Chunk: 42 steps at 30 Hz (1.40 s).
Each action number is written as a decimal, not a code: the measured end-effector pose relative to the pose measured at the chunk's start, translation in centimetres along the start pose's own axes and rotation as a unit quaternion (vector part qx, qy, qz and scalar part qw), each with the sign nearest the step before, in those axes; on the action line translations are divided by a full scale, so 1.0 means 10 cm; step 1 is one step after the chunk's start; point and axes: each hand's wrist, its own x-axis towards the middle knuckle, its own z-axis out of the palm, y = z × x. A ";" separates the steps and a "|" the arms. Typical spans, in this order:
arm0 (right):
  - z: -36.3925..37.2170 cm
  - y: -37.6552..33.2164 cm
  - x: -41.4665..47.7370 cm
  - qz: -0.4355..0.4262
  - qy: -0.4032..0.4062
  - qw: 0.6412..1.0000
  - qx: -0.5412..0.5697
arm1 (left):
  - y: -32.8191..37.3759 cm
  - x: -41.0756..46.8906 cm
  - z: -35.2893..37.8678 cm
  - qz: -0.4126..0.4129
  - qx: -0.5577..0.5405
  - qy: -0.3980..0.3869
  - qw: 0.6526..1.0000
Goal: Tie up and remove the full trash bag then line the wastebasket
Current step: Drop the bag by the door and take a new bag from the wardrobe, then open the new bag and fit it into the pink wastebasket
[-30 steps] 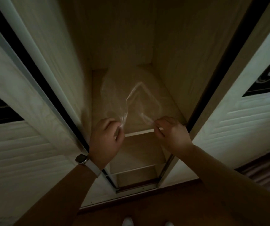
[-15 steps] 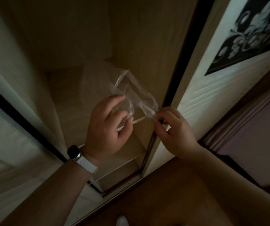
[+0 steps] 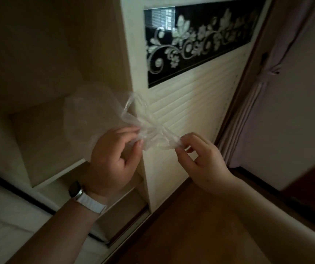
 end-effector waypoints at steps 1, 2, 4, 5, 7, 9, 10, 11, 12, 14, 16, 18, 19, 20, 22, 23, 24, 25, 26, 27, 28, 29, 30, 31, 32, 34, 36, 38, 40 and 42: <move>-0.15 0.03 -0.11 0.004 0.006 1.000 -0.002 | 0.17 0.01 0.08 0.004 -0.001 -0.002 1.000; -0.30 0.06 -0.22 0.010 0.012 1.000 -0.004 | 0.34 0.03 0.16 0.009 -0.003 -0.005 1.000; -0.57 0.12 -0.45 0.026 0.021 0.999 -0.003 | 0.66 0.06 0.32 0.020 -0.014 -0.015 1.000; -0.71 0.16 -0.56 0.032 0.025 0.999 0.000 | 0.81 0.08 0.40 0.023 -0.019 -0.015 0.999; -0.98 0.25 -0.78 0.044 0.032 0.998 -0.001 | 1.11 0.10 0.58 0.024 -0.032 -0.007 0.999; -1.25 0.34 -0.98 0.056 0.046 0.997 -0.006 | 1.40 0.10 0.77 0.022 -0.054 -0.004 0.998; -1.39 0.39 -1.09 0.058 0.058 0.997 -0.013 | 1.54 0.11 0.88 0.019 -0.068 -0.008 0.997; -1.52 0.44 -1.19 0.059 0.070 0.996 -0.023 | 1.67 0.11 0.98 0.017 -0.083 -0.016 0.996; -1.65 0.49 -1.30 0.064 0.082 0.994 -0.034 | 1.80 0.11 1.09 0.013 -0.096 -0.025 0.995; -1.88 0.57 -1.50 0.083 0.104 0.989 -0.059 | 2.04 0.11 1.31 -0.001 -0.127 -0.046 0.991; -2.10 0.66 -1.69 0.102 0.125 0.983 -0.081 | 2.28 0.12 1.54 -0.021 -0.161 -0.068 0.984; -2.32 0.76 -1.88 0.123 0.142 0.977 -0.104 | 2.51 0.14 1.79 -0.036 -0.202 -0.095 0.974; -2.43 0.80 -1.97 0.136 0.147 0.973 -0.117 | 2.63 0.15 1.92 -0.039 -0.226 -0.110 0.967; -2.54 0.85 -2.07 0.151 0.152 0.968 -0.130 | 2.74 0.16 2.05 -0.040 -0.247 -0.125 0.960; -2.77 0.95 -2.28 0.182 0.166 0.957 -0.154 | 2.95 0.17 2.34 -0.040 -0.289 -0.159 0.943; -2.88 0.99 -2.39 0.195 0.175 0.951 -0.165 | 3.05 0.17 2.49 -0.045 -0.309 -0.180 0.933; -2.99 1.03 -2.50 0.208 0.181 0.945 -0.175 | 3.16 0.18 2.64 -0.051 -0.330 -0.202 0.921; -3.09 1.07 -2.60 0.221 0.186 0.940 -0.183 | 3.27 0.18 2.79 -0.055 -0.351 -0.224 0.907; -3.20 1.12 -2.69 0.234 0.192 0.934 -0.191 | 3.39 0.19 2.94 -0.056 -0.374 -0.242 0.893; -3.30 1.17 -2.78 0.248 0.199 0.927 -0.200 | 3.52 0.20 3.10 -0.055 -0.398 -0.258 0.879; -3.40 1.22 -2.86 0.262 0.208 0.919 -0.207 | 3.64 0.22 3.26 -0.054 -0.422 -0.272 0.863; -3.49 1.28 -2.93 0.276 0.218 0.911 -0.215 | 3.76 0.24 3.43 -0.053 -0.445 -0.284 0.847; -3.59 1.34 -2.99 0.290 0.227 0.903 -0.222 | 3.87 0.27 3.60 -0.053 -0.466 -0.296 0.832; -3.68 1.40 -3.04 0.305 0.236 0.894 -0.230 | 3.99 0.30 3.78 -0.055 -0.484 -0.308 0.817; -3.77 1.46 -3.07 0.320 0.244 0.883 -0.241 | 4.09 0.33 3.96 -0.057 -0.503 -0.321 0.801; -3.95 1.59 -3.09 0.346 0.264 0.860 -0.267 | 4.28 0.42 4.32 -0.052 -0.535 -0.343 0.771; -4.13 1.71 -3.08 0.361 0.289 0.836 -0.294 | 4.49 0.53 4.64 -0.029 -0.559 -0.364 0.744; -4.28 1.82 -3.06 0.384 0.312 0.811 -0.313 | 4.69 0.64 4.90 -0.021 -0.587 -0.382 0.713; -4.42 1.93 -3.04 0.408 0.343 0.782 -0.322 | 4.88 0.75 5.15 -0.017 -0.608 -0.401 0.685; -4.54 2.01 -3.04 0.425 0.375 0.755 -0.329 | 5.09 0.82 5.39 -0.004 -0.622 -0.425 0.658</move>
